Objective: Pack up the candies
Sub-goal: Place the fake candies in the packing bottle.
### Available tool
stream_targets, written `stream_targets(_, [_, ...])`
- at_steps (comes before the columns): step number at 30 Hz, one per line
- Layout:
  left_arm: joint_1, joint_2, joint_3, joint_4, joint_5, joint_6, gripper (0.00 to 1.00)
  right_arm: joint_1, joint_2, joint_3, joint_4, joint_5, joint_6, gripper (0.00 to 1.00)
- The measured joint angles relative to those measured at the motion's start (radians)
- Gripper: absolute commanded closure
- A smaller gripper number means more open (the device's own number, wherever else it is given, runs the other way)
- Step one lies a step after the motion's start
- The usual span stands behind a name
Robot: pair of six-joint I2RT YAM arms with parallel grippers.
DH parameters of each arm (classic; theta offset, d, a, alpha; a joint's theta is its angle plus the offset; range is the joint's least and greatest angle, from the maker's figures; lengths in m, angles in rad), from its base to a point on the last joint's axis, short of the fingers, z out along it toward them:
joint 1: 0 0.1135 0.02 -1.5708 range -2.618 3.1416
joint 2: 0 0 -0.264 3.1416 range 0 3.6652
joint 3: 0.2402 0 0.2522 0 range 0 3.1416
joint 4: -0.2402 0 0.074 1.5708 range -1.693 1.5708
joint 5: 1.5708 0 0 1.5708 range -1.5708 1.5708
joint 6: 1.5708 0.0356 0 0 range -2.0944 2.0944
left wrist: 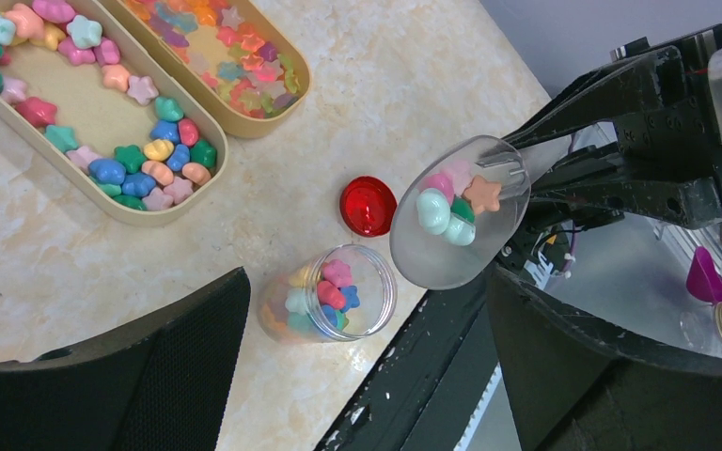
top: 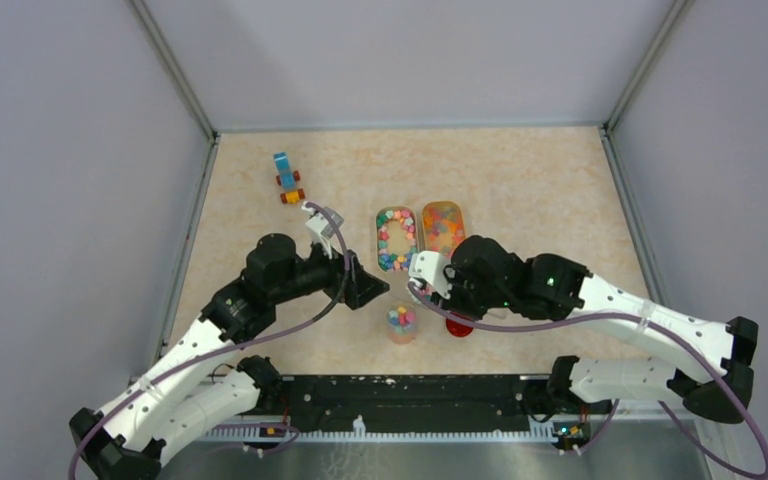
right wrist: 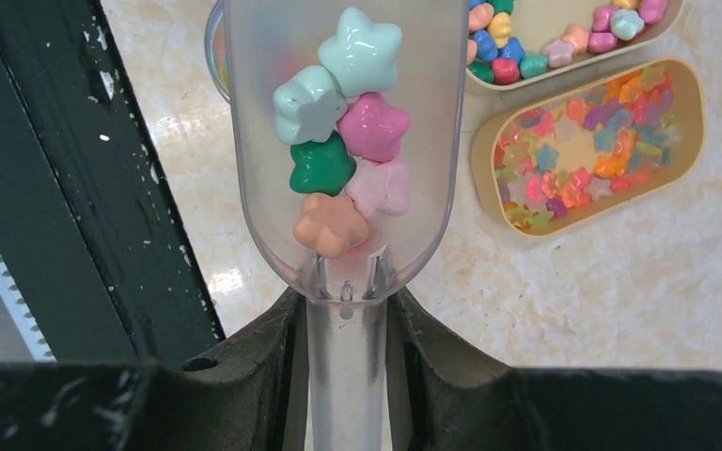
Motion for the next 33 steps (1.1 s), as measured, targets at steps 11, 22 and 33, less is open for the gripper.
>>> stream_targets(11, [0.0,0.021,0.002,0.001,0.023,-0.007,0.01,0.02,-0.034,0.001,-0.001,-0.037,-0.053,1.0])
stream_targets(22, [0.0,0.021,0.002,0.002,0.024,-0.01,0.01,0.023,-0.135,0.001,0.01,-0.106,-0.093,1.0])
stream_targets(33, [0.0,0.021,0.002,0.021,0.043,-0.016,0.01,0.023,-0.243,-0.022,0.097,-0.153,-0.114,1.0])
